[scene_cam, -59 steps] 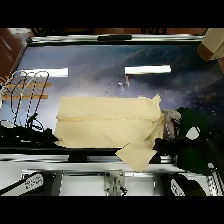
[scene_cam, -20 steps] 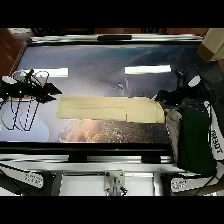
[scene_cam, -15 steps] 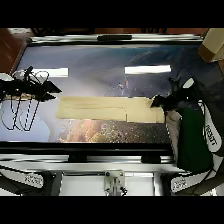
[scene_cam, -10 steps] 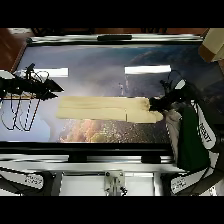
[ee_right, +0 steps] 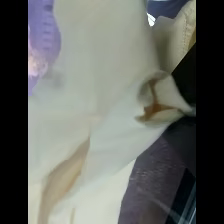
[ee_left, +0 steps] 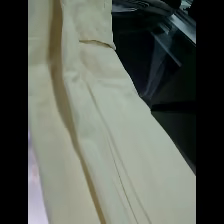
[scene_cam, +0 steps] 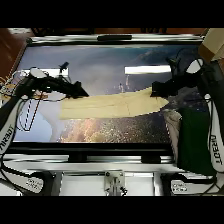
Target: Fold the shirts.
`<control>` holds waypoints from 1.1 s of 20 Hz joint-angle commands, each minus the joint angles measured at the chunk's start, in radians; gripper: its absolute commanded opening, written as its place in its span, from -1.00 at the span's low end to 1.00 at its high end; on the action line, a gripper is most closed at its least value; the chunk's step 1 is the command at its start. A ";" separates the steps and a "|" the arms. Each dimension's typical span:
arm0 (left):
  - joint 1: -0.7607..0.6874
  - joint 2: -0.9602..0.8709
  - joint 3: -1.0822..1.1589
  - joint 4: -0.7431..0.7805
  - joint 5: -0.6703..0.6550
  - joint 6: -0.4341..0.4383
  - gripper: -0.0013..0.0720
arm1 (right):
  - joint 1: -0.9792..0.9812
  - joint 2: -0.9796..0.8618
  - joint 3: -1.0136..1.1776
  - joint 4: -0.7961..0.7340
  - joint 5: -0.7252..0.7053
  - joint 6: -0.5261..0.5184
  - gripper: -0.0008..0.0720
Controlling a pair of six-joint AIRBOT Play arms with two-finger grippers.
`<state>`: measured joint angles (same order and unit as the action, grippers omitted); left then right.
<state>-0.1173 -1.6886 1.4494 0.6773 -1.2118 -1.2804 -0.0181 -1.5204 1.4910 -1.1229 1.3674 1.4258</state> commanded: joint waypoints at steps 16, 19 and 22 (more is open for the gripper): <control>-0.527 -0.236 0.068 -0.427 0.406 0.023 -0.89 | 0.003 0.404 0.014 0.071 0.282 0.238 -0.78; -0.408 -0.151 0.067 -0.169 0.245 -0.043 -0.89 | 0.004 0.357 0.014 0.080 0.275 0.203 -0.78; -0.266 0.011 0.067 0.089 0.118 -0.088 -0.89 | 0.032 0.285 0.014 0.129 0.186 0.164 -0.78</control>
<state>-0.4919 -1.7905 1.5139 0.5213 -0.9550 -1.3273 -0.0063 -1.1843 1.5043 -1.0306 1.6154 1.6257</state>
